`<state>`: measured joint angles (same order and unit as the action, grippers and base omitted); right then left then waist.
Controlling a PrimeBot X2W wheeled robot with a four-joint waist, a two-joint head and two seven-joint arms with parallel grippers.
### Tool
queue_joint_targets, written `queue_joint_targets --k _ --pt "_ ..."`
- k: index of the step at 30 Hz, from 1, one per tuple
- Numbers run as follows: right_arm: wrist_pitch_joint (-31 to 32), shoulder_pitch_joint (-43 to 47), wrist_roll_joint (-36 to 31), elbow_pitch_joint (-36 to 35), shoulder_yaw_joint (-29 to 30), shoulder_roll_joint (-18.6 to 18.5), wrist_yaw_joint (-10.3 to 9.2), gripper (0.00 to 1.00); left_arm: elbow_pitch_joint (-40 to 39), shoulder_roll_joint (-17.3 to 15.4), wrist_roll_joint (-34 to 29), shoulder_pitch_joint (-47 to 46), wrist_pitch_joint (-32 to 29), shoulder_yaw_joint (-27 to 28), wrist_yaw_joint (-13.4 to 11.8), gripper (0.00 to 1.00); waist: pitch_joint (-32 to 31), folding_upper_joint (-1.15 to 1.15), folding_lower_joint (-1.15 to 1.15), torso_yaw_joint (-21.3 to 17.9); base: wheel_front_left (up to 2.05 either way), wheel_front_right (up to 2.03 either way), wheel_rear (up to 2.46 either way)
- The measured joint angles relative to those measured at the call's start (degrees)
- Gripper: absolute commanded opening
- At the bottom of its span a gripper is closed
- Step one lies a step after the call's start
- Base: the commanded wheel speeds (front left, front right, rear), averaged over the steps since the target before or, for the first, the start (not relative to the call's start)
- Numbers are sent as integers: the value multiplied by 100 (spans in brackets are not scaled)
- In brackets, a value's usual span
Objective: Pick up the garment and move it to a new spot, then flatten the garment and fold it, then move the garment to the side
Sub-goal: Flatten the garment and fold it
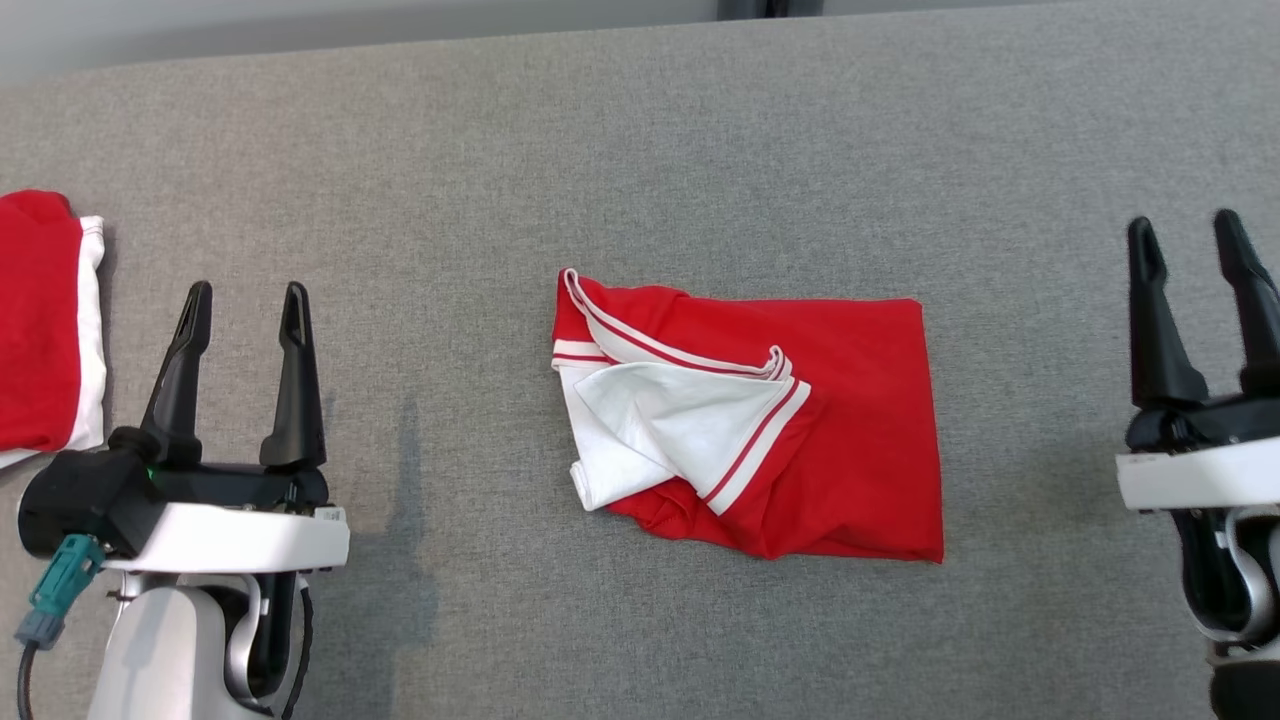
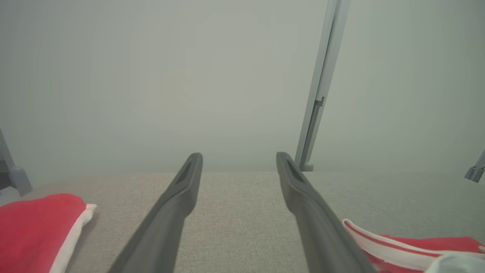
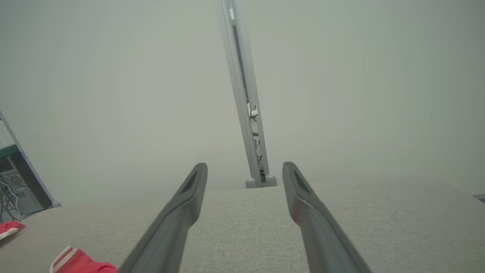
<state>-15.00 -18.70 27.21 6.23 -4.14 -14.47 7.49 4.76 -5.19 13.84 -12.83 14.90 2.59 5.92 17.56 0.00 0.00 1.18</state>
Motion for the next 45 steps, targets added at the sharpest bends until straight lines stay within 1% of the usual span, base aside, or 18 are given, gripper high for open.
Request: queue_joint_targets --k 2,4,8,14,22,31,32,33,34,39,45 --pt "0 180 -338 -65 221 -3 0 100 -2 -8 -24 72 0 8 -21 100 -52 0 0 -21 0 0 0" --pt "0 353 -525 -116 363 -12 0 100 2 -13 -26 140 0 5 -26 100 -101 0 0 -39 0 0 0" --pt "19 695 -711 -153 468 -44 0 100 -1 -25 -33 241 0 2 -43 100 -190 0 0 -61 0 0 0" --pt "88 876 -757 -198 459 -26 0 100 -12 -34 -32 331 -24 -46 -57 100 -239 0 0 -63 0 0 0" --pt "137 875 -749 -192 416 -18 0 100 -36 -55 -23 336 -35 -87 -94 100 -242 0 0 -47 0 0 0" --pt "200 726 -706 -137 421 -115 0 100 -81 -82 -21 316 -51 -154 -127 100 -161 0 0 4 0 0 0" --pt "252 691 -699 -115 409 -120 0 79 -88 -80 -20 302 -51 -172 -127 100 -140 0 0 26 0 0 0" --pt "300 653 -694 -71 381 -124 0 15 -92 -80 -14 281 -51 -186 -126 100 -117 0 0 51 0 0 0" --pt "341 621 -689 -16 334 -133 0 0 -91 -78 -13 250 -51 -203 -126 100 -92 0 0 82 0 0 0" --pt "499 443 -580 302 -125 -105 0 0 -66 -29 22 142 -41 -281 -121 100 40 0 0 275 0 0 0" --pt "536 197 -338 823 -1112 26 0 0 -8 30 38 82 -16 -343 -121 100 188 0 0 498 0 0 0"
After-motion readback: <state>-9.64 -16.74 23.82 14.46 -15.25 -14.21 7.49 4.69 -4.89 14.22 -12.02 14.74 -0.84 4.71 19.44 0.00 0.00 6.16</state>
